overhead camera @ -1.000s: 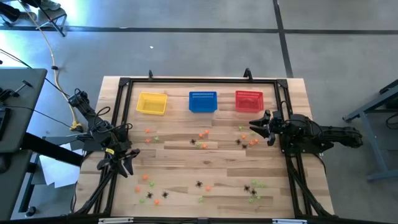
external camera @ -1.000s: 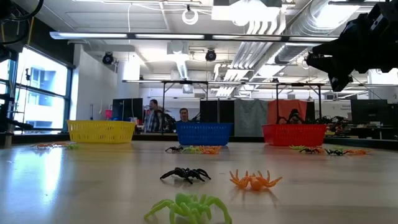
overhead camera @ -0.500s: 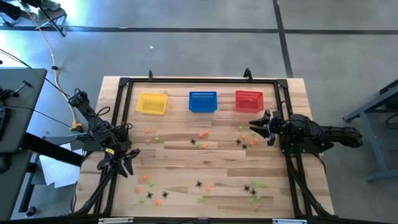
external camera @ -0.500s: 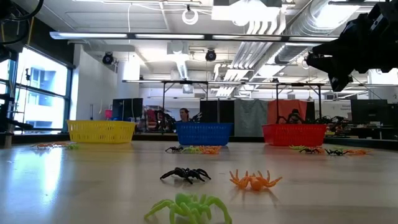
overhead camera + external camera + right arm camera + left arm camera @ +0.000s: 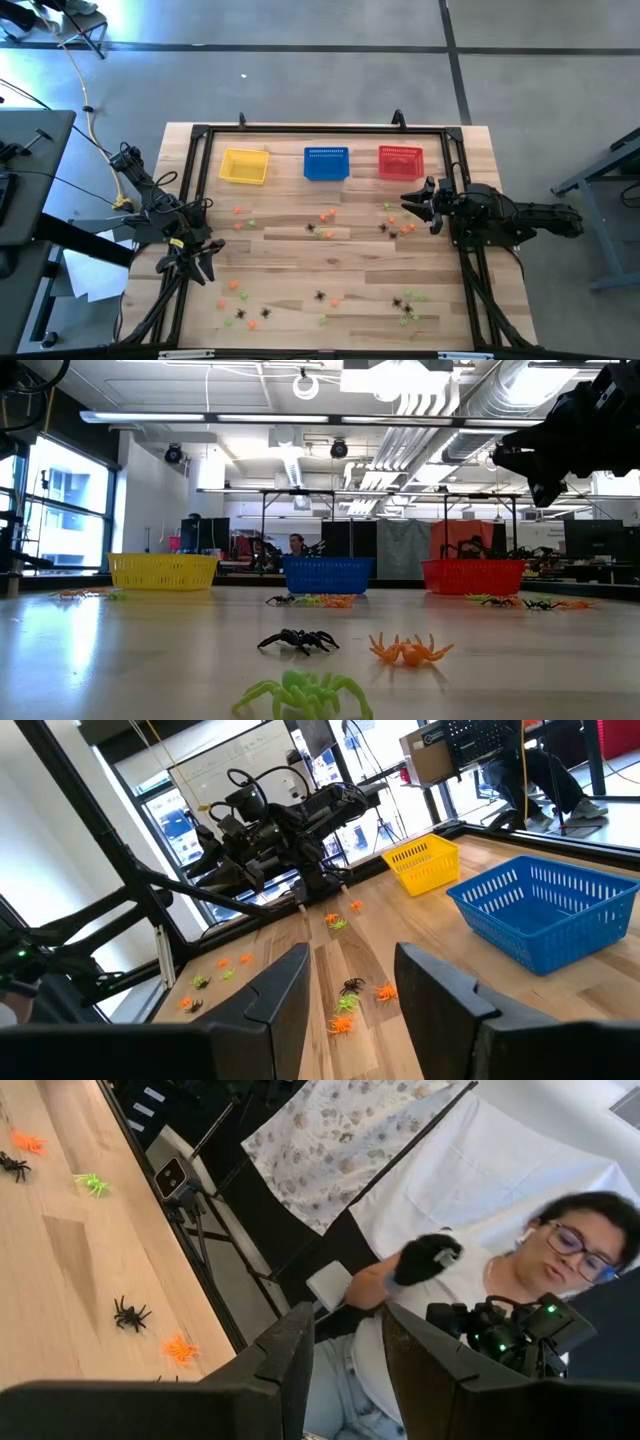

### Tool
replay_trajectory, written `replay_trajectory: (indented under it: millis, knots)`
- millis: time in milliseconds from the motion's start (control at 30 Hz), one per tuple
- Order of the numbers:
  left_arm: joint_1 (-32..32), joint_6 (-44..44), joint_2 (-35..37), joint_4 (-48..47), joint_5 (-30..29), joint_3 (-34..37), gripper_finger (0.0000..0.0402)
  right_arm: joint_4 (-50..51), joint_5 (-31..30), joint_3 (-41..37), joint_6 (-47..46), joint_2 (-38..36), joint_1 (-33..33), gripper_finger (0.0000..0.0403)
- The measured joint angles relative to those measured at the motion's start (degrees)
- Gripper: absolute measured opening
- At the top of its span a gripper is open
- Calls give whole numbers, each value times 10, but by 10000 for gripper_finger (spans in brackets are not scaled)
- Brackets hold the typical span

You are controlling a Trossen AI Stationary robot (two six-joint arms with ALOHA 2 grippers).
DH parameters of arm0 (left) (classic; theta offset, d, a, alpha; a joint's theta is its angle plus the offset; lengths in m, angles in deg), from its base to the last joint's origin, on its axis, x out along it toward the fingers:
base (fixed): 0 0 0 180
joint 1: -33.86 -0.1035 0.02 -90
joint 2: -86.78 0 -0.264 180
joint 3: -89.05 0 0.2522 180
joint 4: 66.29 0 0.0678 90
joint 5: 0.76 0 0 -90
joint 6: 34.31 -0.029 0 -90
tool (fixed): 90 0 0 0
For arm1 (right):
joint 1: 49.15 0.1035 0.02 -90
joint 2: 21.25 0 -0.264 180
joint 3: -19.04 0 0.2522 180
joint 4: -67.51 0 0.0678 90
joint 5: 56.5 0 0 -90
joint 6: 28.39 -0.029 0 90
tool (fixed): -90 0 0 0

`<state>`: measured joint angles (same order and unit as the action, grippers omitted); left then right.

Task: Sort Halloween decoration

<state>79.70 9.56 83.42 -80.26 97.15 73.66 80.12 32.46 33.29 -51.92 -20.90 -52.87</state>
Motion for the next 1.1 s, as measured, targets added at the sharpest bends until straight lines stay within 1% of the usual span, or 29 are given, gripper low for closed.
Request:
replay_trajectory:
  millis: [567,900,1100]
  knots:
    - [0,0,0,0,0,0,110,0,0,0,0,0,0,144]
    - [0,24,0,0,0,0,110,0,0,0,0,0,0,144]
    - [0,25,0,0,0,0,110,0,0,0,0,0,0,144]
